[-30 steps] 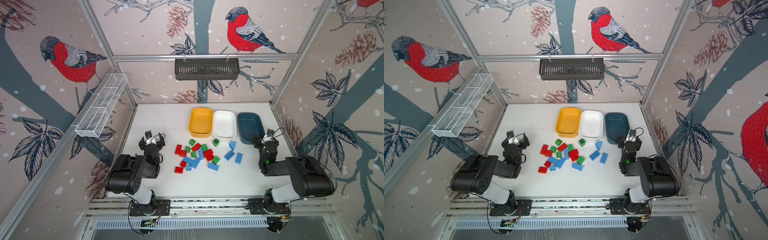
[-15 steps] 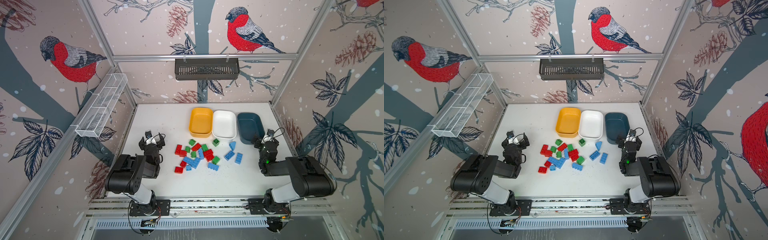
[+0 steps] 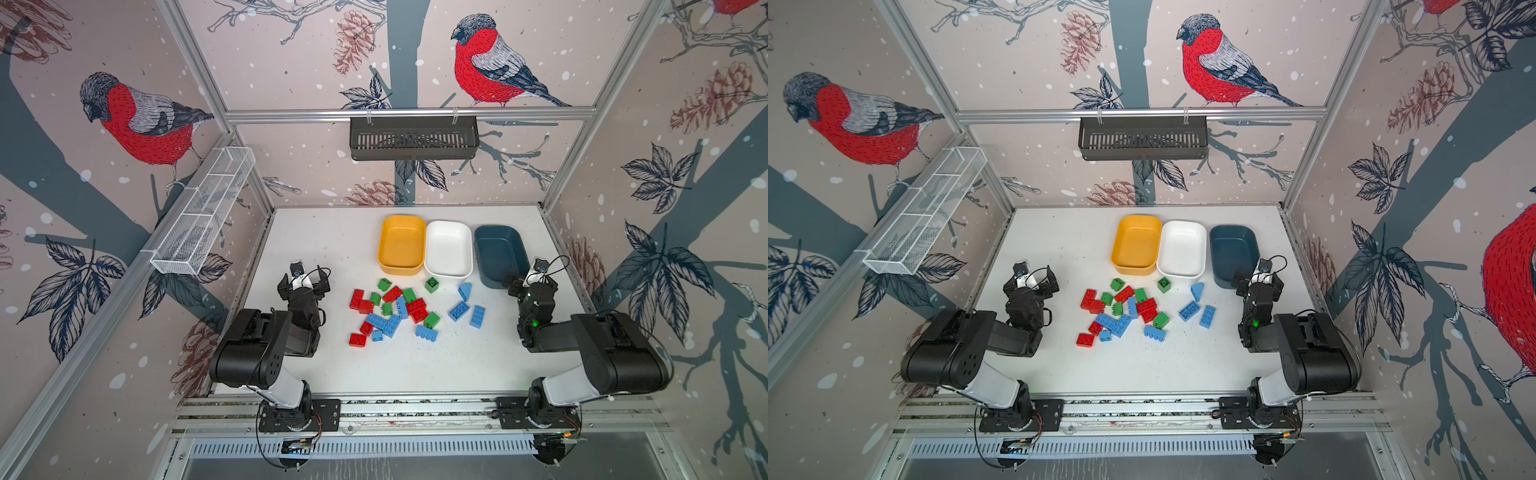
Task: Sort the legos into containers by color
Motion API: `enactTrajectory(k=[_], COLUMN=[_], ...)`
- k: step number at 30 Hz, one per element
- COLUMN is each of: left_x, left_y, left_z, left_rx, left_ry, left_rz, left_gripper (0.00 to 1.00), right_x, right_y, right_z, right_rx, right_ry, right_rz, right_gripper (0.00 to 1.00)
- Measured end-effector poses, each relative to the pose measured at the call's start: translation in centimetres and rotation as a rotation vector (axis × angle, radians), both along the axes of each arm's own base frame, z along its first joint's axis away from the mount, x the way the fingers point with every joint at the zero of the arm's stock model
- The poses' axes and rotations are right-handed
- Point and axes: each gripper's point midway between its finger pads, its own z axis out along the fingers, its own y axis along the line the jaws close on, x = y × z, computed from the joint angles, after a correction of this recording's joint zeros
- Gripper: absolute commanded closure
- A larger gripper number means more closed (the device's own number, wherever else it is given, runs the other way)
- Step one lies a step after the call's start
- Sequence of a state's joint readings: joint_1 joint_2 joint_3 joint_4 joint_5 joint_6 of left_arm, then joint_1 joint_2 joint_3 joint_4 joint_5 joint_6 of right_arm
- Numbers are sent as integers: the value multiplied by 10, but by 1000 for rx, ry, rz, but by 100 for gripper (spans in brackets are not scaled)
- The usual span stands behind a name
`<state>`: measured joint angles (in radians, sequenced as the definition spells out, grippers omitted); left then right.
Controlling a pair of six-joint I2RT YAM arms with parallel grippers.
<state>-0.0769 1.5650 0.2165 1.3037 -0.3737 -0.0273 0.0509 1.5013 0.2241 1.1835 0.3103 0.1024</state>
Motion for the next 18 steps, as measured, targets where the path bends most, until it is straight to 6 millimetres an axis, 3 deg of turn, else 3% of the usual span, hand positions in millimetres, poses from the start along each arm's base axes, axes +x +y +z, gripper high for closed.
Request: enactTrajectory(k=[7,13,18], left_x=[0,13,34], left_y=[-5,-36,-60], left_z=[8,76,107], left_rx=[7,43,-24], left_ry=[-10,-122,-127], left_rz=[-16,-57,-82], left_gripper=[2,1,2], right_x=[2,34,58], right_y=[2,18,32], right_z=[6,78,90], right_rx=[-4,-4,111], right_ry=[-7,-87,-14], right_rz=[8,73,126], right_gripper=[0,1,1])
